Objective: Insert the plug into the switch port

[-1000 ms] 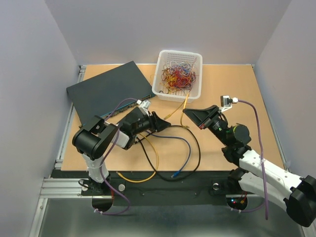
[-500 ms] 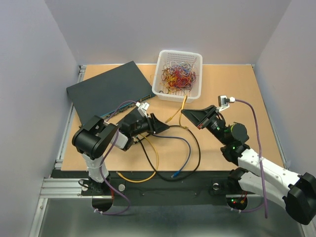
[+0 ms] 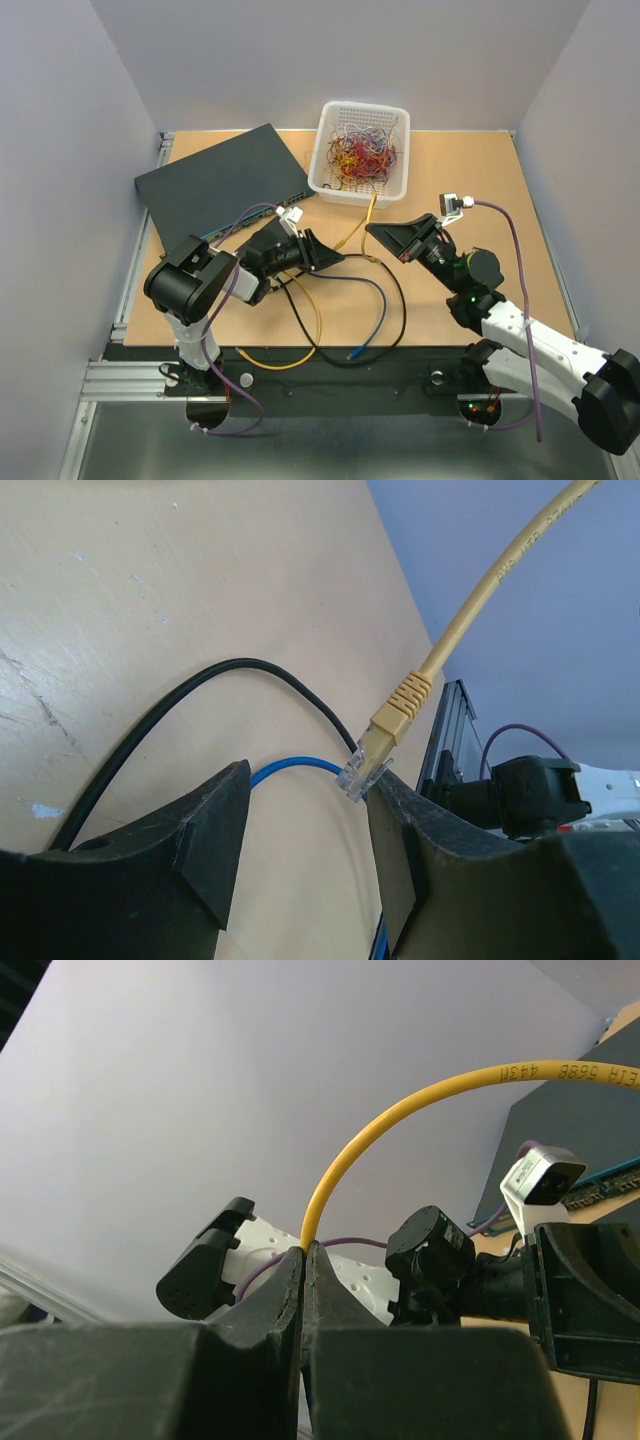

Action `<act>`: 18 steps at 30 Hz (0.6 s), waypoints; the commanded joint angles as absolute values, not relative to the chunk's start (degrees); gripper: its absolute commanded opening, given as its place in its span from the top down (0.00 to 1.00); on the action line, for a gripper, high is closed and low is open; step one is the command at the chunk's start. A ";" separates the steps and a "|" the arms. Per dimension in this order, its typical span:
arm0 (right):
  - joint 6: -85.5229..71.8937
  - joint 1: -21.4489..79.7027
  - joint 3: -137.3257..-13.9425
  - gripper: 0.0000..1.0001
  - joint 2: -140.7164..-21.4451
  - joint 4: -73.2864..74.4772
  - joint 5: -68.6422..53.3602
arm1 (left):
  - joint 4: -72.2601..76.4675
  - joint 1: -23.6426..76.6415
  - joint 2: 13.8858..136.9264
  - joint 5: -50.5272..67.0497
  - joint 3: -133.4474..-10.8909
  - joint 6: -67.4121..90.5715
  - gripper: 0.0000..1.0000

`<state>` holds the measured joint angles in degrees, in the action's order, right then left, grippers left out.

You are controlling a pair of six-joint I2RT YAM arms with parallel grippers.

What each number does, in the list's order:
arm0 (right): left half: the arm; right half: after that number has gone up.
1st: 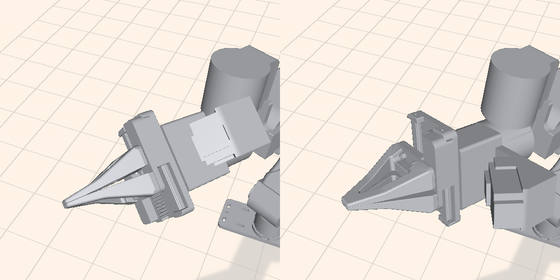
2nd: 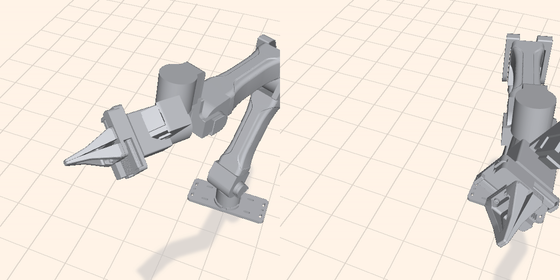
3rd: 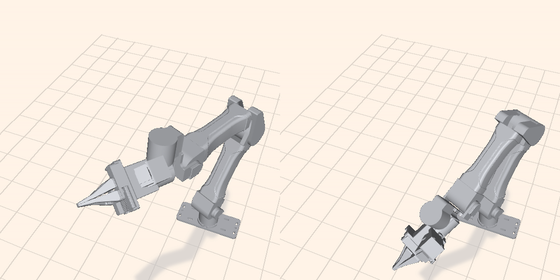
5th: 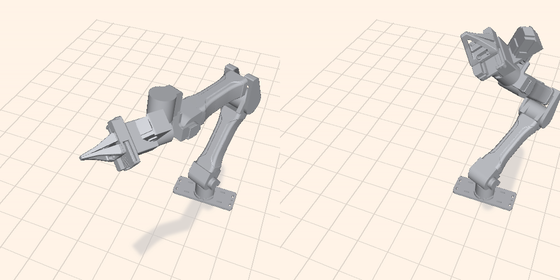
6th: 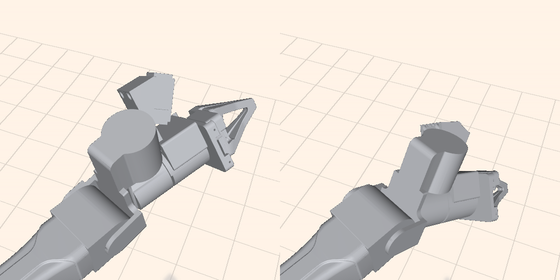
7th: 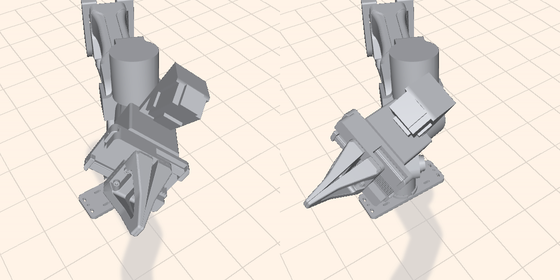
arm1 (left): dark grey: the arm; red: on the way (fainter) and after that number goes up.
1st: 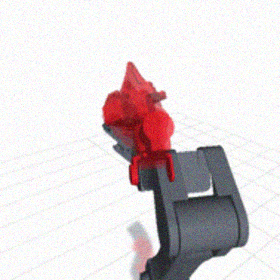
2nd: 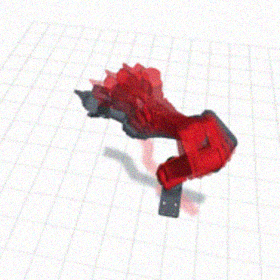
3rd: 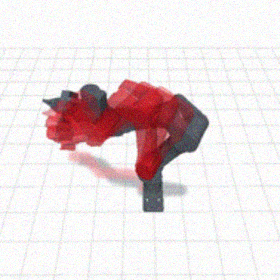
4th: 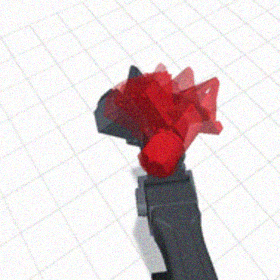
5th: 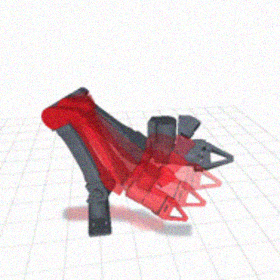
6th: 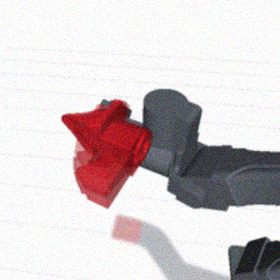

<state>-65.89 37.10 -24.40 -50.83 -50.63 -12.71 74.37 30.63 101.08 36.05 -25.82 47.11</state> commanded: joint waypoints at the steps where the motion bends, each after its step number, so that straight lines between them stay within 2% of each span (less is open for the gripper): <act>1: -66.88 37.09 -24.17 1.00 -51.41 -53.79 -14.24 | 110.22 30.50 99.67 37.97 -25.75 48.25 0.40; 9: -67.50 37.00 -24.34 1.00 -52.38 -53.79 -14.41 | 110.21 30.41 99.84 38.23 -26.28 48.60 0.41; 18: -68.73 37.00 -24.79 1.00 -55.37 -53.88 -16.17 | 112.15 30.50 100.11 39.55 -26.98 50.01 0.55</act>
<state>-67.61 37.10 -24.40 -54.37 -50.63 -14.35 74.37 30.63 101.08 37.54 -25.85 49.39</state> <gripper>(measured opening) 0.020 0.475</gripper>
